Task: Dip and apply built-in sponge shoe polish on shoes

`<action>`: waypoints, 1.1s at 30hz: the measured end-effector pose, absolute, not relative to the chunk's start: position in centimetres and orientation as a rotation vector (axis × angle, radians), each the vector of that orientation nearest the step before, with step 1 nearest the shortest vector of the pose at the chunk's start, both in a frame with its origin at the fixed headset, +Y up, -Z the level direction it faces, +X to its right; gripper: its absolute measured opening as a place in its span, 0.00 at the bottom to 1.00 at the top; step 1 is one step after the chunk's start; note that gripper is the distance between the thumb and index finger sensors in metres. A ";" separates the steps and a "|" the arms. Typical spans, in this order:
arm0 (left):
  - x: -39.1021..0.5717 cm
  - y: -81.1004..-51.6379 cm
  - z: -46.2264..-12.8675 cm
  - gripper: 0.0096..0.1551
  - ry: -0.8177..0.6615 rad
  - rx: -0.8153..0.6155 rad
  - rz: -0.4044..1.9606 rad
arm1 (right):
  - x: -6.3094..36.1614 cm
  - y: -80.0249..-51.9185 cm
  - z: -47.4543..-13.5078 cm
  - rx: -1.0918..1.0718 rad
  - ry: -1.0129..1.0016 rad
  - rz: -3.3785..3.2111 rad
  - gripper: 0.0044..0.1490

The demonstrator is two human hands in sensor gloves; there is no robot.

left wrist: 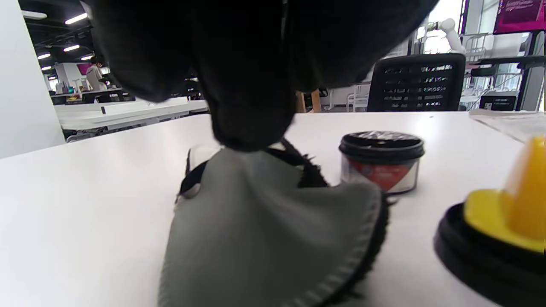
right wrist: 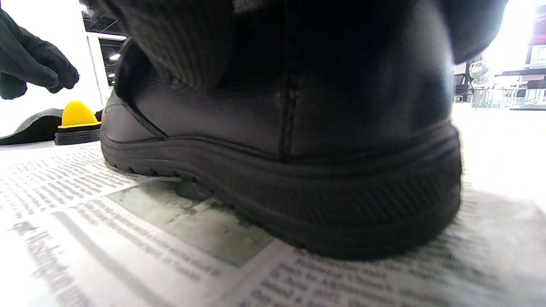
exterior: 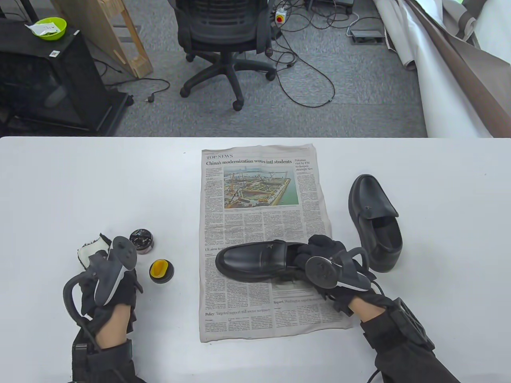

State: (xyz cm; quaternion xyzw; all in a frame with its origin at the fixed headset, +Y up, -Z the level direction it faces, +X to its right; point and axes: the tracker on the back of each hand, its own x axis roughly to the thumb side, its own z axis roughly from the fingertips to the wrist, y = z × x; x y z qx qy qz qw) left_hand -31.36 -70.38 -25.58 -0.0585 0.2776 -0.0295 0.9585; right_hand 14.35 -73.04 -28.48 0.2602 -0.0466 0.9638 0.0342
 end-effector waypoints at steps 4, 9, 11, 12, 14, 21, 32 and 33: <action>-32.7 -71.8 -26.2 0.29 0.585 -0.204 -0.070 | 14.7 -73.3 -29.0 0.762 -0.092 2.932 0.25; -34.0 -73.3 -27.1 0.37 0.583 -0.253 -0.046 | 14.8 -73.4 -29.2 0.765 -0.073 2.913 0.24; -34.5 -73.8 -27.3 0.35 0.580 -0.222 -0.051 | 14.9 -73.4 -29.3 0.764 -0.049 2.891 0.24; -34.7 -74.1 -27.4 0.34 0.584 -0.196 -0.046 | 14.9 -73.5 -29.3 0.760 -0.048 2.885 0.24; -35.0 -74.8 -27.6 0.34 0.591 -0.221 -0.034 | 15.0 -73.5 -29.4 0.762 -0.036 2.879 0.24; -35.4 -75.4 -27.7 0.29 0.634 -0.258 -0.010 | 15.1 -73.8 -29.3 0.766 -0.058 2.862 0.25; -34.1 -70.9 -26.2 0.23 0.604 -0.035 -0.076 | 15.1 -73.7 -29.3 0.756 -0.043 2.864 0.24; -33.6 -70.1 -25.9 0.23 0.581 0.003 -0.059 | 15.1 -73.7 -29.3 0.756 -0.041 2.865 0.24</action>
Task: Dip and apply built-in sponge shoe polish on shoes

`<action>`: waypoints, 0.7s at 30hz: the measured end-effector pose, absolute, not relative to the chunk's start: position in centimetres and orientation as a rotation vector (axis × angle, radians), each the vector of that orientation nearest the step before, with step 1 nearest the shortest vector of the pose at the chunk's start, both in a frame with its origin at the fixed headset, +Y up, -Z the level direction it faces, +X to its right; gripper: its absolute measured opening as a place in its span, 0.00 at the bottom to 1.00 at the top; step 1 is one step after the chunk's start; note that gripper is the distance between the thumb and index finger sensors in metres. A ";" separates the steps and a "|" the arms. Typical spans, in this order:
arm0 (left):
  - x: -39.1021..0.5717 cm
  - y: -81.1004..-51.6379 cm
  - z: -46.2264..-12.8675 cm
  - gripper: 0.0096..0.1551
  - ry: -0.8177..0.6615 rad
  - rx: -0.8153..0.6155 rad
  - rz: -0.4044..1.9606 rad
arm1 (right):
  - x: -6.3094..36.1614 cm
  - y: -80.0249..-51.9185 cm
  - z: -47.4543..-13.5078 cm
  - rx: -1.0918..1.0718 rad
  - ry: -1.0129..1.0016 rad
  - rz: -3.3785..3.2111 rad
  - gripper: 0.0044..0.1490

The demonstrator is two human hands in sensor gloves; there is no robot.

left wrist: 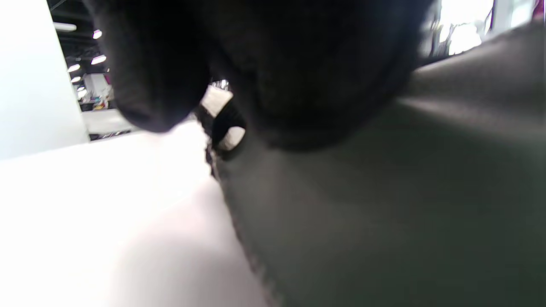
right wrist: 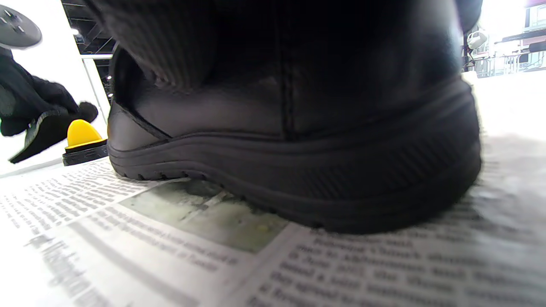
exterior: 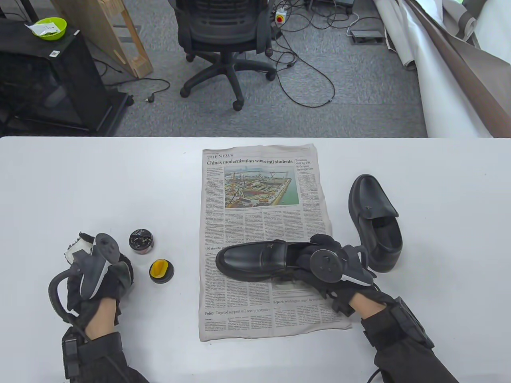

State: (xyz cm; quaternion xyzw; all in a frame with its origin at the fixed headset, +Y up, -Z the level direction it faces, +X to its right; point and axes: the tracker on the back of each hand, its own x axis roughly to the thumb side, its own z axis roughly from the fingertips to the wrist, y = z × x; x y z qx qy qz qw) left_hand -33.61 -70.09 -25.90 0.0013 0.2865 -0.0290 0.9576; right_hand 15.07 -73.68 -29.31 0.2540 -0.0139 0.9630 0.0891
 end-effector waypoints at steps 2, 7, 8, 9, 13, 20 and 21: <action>-31.7 -68.1 -25.2 0.22 0.438 0.106 0.024 | 15.1 -73.7 -29.3 0.753 -0.039 2.866 0.25; -23.8 -65.2 -24.3 0.21 0.037 0.161 0.137 | 15.1 -73.7 -29.3 0.748 -0.036 2.869 0.25; -22.4 -65.0 -24.3 0.21 -0.009 0.144 0.144 | 15.1 -73.7 -29.3 0.748 -0.037 2.869 0.25; -20.1 -64.7 -24.4 0.21 -0.085 0.124 0.143 | 15.1 -73.7 -29.3 0.749 -0.038 2.869 0.25; -12.9 -64.8 -25.3 0.21 -0.245 0.103 0.051 | 15.0 -73.7 -29.3 0.751 -0.049 2.871 0.25; -5.4 -67.6 -28.0 0.22 -0.337 0.080 0.025 | 15.0 -73.8 -29.4 0.751 -0.055 2.860 0.24; -5.1 -68.1 -28.3 0.22 -0.346 0.081 0.058 | 15.0 -73.8 -29.4 0.752 -0.057 2.859 0.25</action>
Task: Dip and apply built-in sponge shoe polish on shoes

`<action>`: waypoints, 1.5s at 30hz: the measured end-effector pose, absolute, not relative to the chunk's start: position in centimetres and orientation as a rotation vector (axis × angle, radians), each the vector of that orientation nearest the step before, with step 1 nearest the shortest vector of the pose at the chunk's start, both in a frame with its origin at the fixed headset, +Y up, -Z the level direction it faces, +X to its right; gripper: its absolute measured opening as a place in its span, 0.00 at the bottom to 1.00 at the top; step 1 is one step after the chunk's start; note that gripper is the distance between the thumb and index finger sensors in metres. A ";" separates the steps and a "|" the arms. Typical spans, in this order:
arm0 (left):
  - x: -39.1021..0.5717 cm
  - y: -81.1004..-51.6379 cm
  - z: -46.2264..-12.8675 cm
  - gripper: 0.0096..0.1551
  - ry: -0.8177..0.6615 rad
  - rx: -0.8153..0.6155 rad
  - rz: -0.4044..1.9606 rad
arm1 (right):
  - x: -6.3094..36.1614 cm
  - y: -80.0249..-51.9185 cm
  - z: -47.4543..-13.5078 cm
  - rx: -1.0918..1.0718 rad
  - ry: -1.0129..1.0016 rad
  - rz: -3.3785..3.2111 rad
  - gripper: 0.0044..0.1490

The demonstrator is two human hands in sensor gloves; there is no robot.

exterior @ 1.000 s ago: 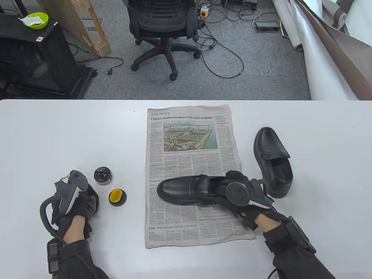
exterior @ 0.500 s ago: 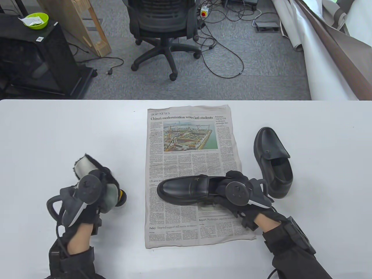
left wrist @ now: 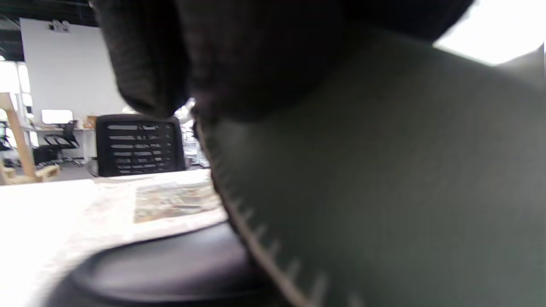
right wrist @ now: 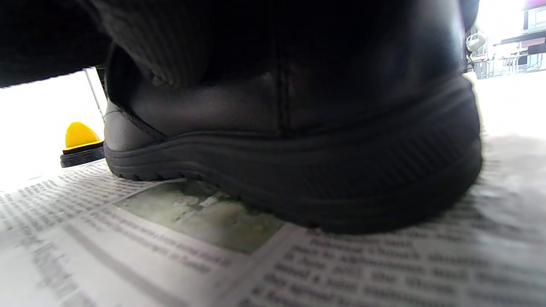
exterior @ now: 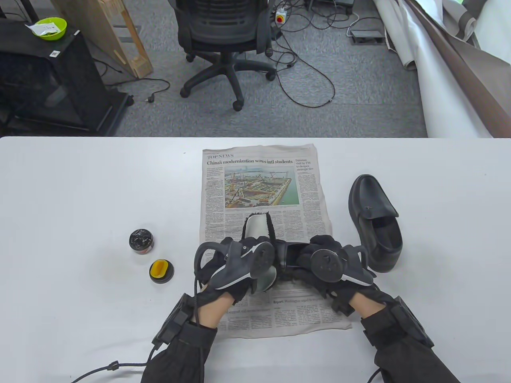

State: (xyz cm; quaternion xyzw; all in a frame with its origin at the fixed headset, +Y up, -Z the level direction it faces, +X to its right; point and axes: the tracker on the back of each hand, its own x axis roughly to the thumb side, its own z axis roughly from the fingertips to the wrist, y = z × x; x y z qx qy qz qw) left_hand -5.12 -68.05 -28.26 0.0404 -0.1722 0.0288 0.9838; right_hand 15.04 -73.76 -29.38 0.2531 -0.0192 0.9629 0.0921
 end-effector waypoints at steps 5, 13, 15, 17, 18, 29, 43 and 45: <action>-4.3 -70.1 -28.8 0.23 -0.362 0.012 0.060 | 15.0 -73.8 -29.4 0.758 -0.056 2.852 0.25; -6.5 -71.5 -28.9 0.40 -0.383 -0.260 0.307 | 15.0 -73.8 -29.4 0.758 -0.056 2.864 0.25; -6.2 -71.7 -28.8 0.39 -0.379 -0.185 0.249 | 15.0 -73.8 -29.4 0.760 -0.052 2.867 0.25; -5.6 -71.6 -28.7 0.38 -0.378 -0.111 0.154 | 15.0 -73.8 -29.4 0.761 -0.051 2.868 0.25; -5.5 -71.3 -28.7 0.38 -0.374 -0.082 0.118 | 15.0 -73.8 -29.4 0.759 -0.053 2.869 0.25; -10.6 -71.1 -29.5 0.36 -0.171 -0.206 -0.071 | 15.0 -73.8 -29.4 0.751 -0.045 2.876 0.25; -7.7 -69.0 -29.7 0.33 -0.196 -0.066 0.187 | 15.0 -73.9 -29.5 0.753 -0.041 2.866 0.25; -6.0 -68.9 -30.0 0.33 -0.217 -0.044 0.206 | 15.0 -73.9 -29.5 0.754 -0.039 2.865 0.25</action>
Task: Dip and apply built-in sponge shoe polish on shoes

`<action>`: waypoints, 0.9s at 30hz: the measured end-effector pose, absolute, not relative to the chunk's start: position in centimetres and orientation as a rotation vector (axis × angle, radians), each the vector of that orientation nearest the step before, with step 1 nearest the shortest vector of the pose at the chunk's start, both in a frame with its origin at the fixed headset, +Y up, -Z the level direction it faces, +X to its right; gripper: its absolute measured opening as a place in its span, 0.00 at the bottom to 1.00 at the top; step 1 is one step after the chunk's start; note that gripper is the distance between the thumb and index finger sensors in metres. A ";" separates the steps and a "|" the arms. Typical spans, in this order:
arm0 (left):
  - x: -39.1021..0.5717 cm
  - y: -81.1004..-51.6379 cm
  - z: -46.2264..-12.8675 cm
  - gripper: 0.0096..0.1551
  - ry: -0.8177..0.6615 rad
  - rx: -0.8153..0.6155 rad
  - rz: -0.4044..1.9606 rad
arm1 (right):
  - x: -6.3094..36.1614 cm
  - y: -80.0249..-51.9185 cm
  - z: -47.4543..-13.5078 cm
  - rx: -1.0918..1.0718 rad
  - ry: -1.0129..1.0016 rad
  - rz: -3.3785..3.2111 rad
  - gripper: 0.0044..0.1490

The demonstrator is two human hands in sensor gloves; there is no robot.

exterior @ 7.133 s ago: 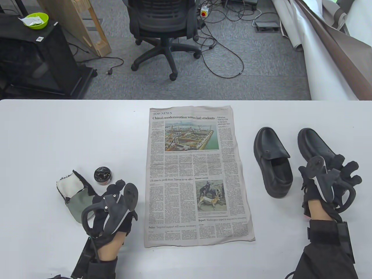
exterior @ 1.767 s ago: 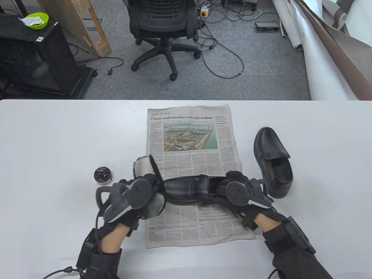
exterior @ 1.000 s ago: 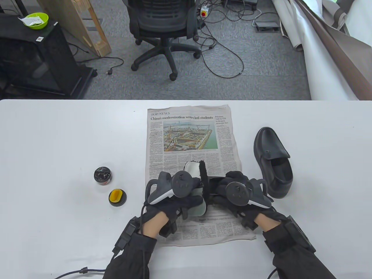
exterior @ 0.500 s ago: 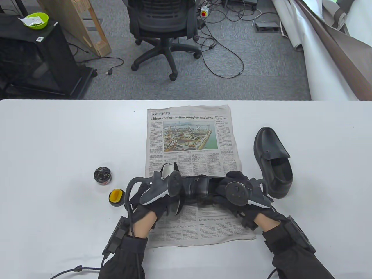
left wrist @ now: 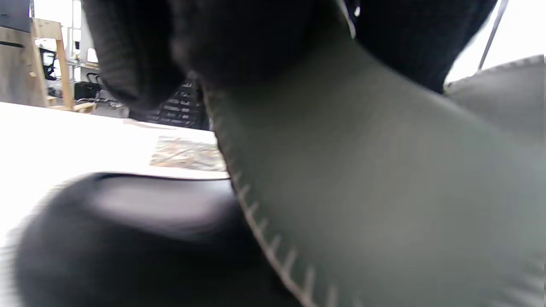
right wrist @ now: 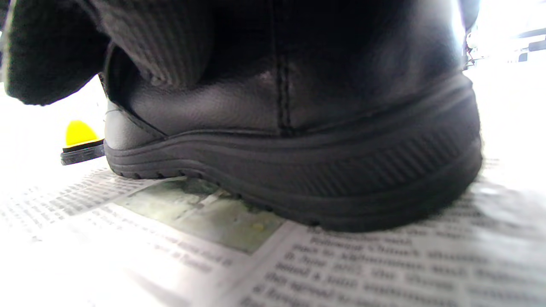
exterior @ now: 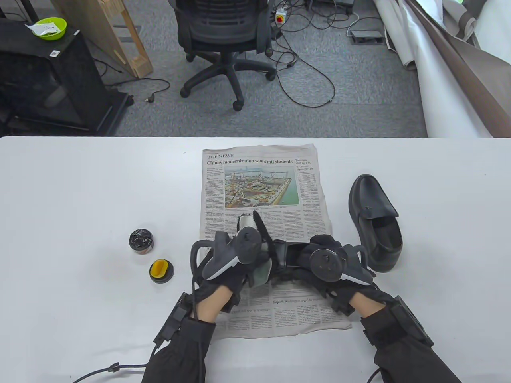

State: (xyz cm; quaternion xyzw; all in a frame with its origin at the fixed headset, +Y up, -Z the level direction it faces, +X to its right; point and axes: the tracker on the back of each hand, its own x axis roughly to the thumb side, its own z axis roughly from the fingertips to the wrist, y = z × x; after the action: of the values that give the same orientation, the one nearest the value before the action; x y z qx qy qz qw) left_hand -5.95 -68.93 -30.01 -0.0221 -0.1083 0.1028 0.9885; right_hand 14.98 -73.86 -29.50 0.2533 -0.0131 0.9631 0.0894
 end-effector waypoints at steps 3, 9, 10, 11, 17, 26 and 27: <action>-4.1 -69.6 -30.9 0.33 -0.208 -0.102 0.170 | 15.0 -73.9 -29.5 0.757 -0.036 2.864 0.25; -4.7 -70.8 -31.4 0.32 -0.156 -0.139 -0.103 | 15.0 -73.9 -29.5 0.762 -0.038 2.872 0.25; -5.0 -70.9 -31.5 0.32 -0.149 -0.144 -0.108 | 15.0 -73.9 -29.5 0.761 -0.038 2.872 0.25; -5.8 -71.1 -31.7 0.32 -0.130 -0.161 -0.111 | 14.9 -73.9 -29.5 0.760 -0.038 2.874 0.25; -9.4 -71.3 -32.2 0.32 -0.063 -0.202 -0.105 | 14.9 -73.9 -29.5 0.751 -0.039 2.880 0.25; -11.3 -70.5 -32.8 0.32 -0.059 -0.176 -0.118 | 14.9 -73.9 -29.5 0.750 -0.036 2.873 0.25; -10.7 -70.3 -32.9 0.32 -0.082 -0.189 -0.110 | 14.9 -73.9 -29.5 0.750 -0.039 2.874 0.25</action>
State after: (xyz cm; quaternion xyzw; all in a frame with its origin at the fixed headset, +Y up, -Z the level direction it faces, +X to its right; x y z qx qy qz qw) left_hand -10.71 -70.25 -32.87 -0.0942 -0.0410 -0.0548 0.9932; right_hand 14.92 -73.92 -29.49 0.2517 -0.0130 0.9639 0.0854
